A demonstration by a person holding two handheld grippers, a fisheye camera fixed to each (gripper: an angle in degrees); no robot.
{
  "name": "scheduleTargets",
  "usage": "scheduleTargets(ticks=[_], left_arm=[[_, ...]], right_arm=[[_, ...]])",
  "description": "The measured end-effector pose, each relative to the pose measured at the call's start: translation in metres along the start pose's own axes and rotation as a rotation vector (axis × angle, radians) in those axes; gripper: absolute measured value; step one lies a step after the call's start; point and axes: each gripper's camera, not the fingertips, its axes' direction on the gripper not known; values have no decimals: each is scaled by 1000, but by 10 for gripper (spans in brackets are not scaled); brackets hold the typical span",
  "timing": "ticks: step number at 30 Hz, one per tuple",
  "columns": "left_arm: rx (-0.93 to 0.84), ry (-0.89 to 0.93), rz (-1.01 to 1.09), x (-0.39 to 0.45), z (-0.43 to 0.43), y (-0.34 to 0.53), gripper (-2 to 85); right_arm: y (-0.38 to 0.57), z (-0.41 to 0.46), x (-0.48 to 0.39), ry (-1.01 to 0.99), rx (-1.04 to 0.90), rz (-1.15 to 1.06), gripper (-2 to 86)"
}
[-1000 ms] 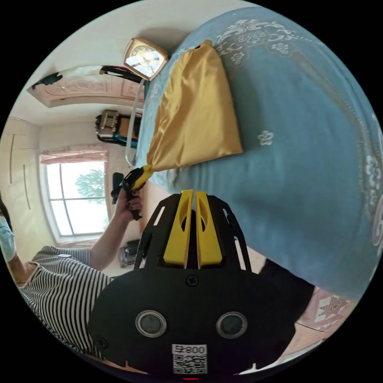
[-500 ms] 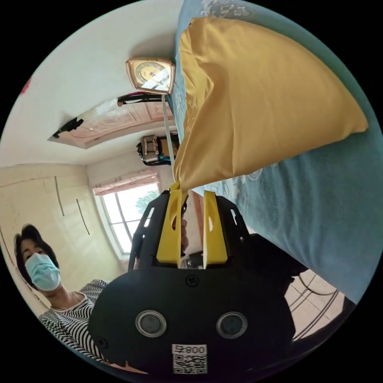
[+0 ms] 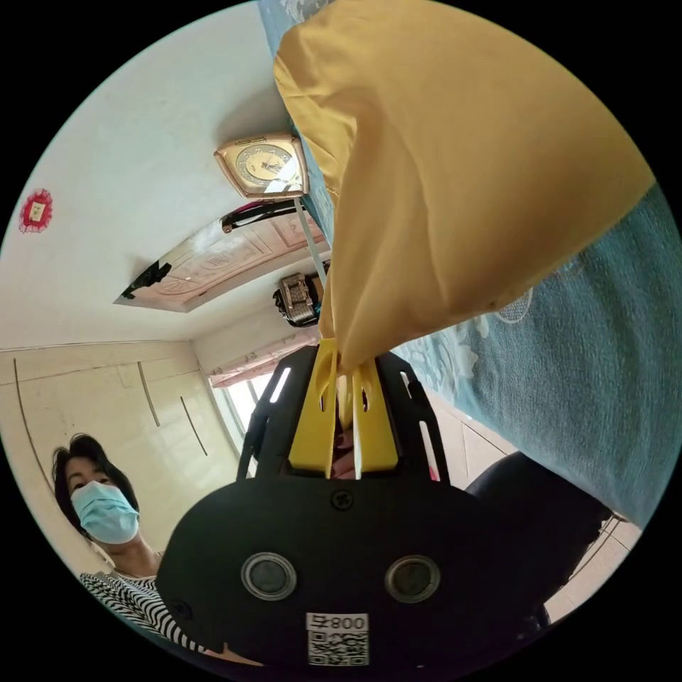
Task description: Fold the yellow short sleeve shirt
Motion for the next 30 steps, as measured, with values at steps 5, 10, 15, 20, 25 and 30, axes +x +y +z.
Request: scheduleTargets(ticks=[5, 10, 15, 20, 25, 30], left_arm=[[101, 12, 10, 2, -28, -21, 62], [63, -31, 1, 2, -23, -84, 115], [8, -10, -21, 10, 4, -148, 145], [-4, 6, -24, 29, 24, -199, 146], [-10, -64, -26, 58, 40, -234, 71], [-17, -69, -12, 88, 43, -239, 38]], right_arm=[[7, -5, 7, 48, 9, -23, 6], [15, -11, 11, 40, -1, -41, 2], [23, -23, 14, 42, -21, -63, 2], [33, -40, 23, 55, -41, -83, 2], [44, -58, 37, 67, -65, -88, 3], [60, -85, 51, 61, -67, -90, 5]])
